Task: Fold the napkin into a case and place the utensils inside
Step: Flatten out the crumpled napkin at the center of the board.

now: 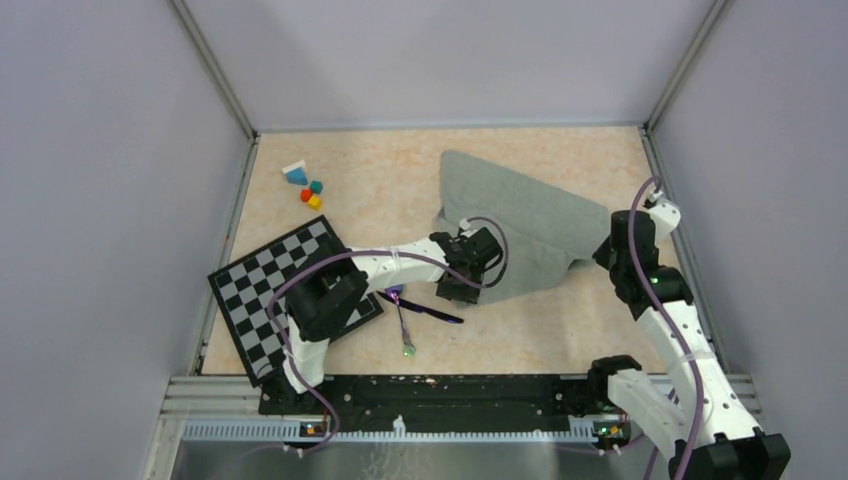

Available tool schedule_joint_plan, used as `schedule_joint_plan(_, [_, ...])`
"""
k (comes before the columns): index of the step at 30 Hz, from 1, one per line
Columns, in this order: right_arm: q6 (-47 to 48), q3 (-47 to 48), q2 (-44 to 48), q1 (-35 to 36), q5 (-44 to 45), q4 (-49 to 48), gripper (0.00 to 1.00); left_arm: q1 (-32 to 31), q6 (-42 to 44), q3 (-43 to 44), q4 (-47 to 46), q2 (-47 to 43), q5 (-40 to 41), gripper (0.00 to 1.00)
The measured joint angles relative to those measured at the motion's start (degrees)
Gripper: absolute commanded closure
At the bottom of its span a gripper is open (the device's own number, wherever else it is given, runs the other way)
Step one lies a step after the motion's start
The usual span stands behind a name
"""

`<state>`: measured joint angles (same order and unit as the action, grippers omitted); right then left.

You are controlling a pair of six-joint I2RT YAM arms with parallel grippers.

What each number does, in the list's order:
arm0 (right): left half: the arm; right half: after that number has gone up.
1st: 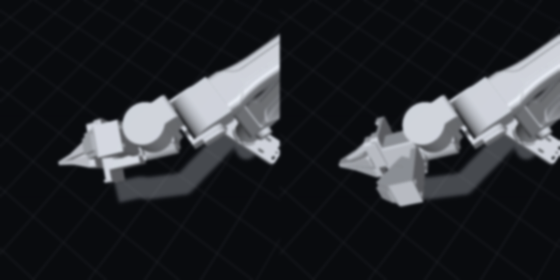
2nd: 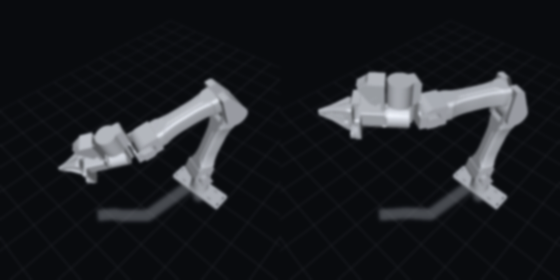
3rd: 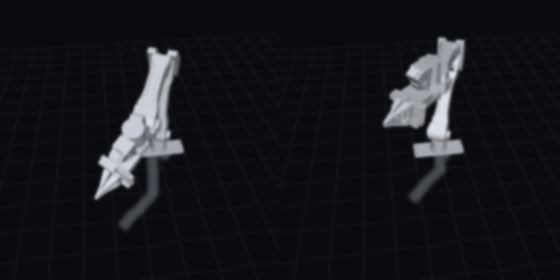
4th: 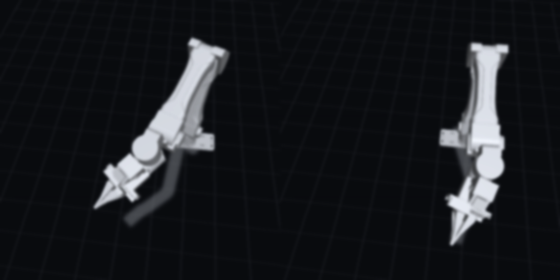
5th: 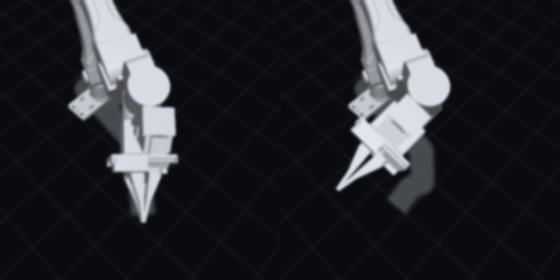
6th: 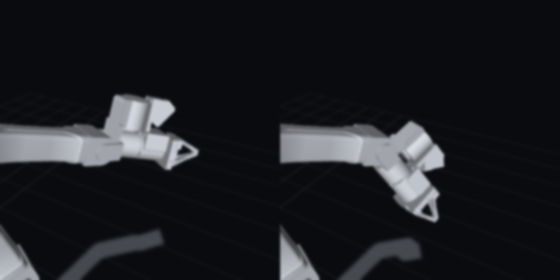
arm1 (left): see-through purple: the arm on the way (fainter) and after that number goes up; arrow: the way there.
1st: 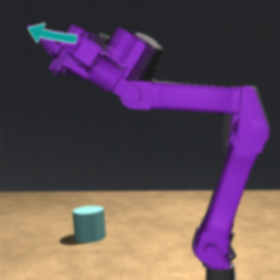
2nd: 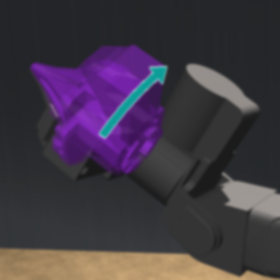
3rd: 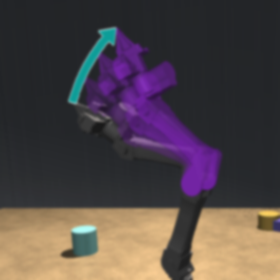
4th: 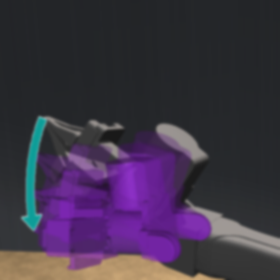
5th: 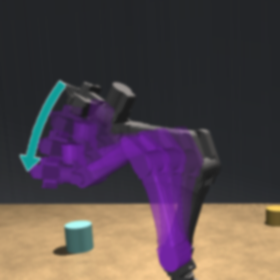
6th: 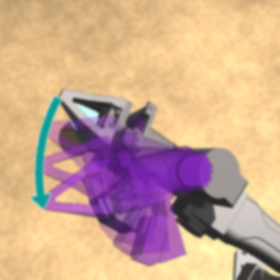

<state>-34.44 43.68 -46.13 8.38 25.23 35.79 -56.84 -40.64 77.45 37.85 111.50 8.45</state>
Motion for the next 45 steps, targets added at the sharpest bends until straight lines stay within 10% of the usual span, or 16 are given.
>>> schedule_joint_plan(8, [0.0, -0.9, 0.0, 0.0, -1.4, -0.2, 1.0, -0.9, -0.4, 0.7, 0.8, 0.7, 1.4, 0.52])
schedule_joint_plan(20, [-1.4, -2.3, 1.1, 0.0, -3.6, 0.9, 0.98, -1.4, -1.8, 0.5, 0.7, 1.1, 6.0, 0.99])
schedule_joint_plan(26, [-4.1, -2.6, -2.3, 0.0, -8.5, 3.5, 0.23, 0.6, 1.2, -4.5, -3.1, -2.4, 7.1, 1.0])
schedule_joint_plan(35, [-14.2, -1.1, -13.2, -2.7, -3.2, 13.8, 0.2, 2.7, 5.4, -9.9, -6.4, -6.6, 4.4, 1.0])
schedule_joint_plan(45, [-9.0, -1.3, -17.4, -9.7, -8.5, 11.0, 0.43, 5.6, 3.9, -11.3, -3.7, -8.5, 8.8, 1.0])
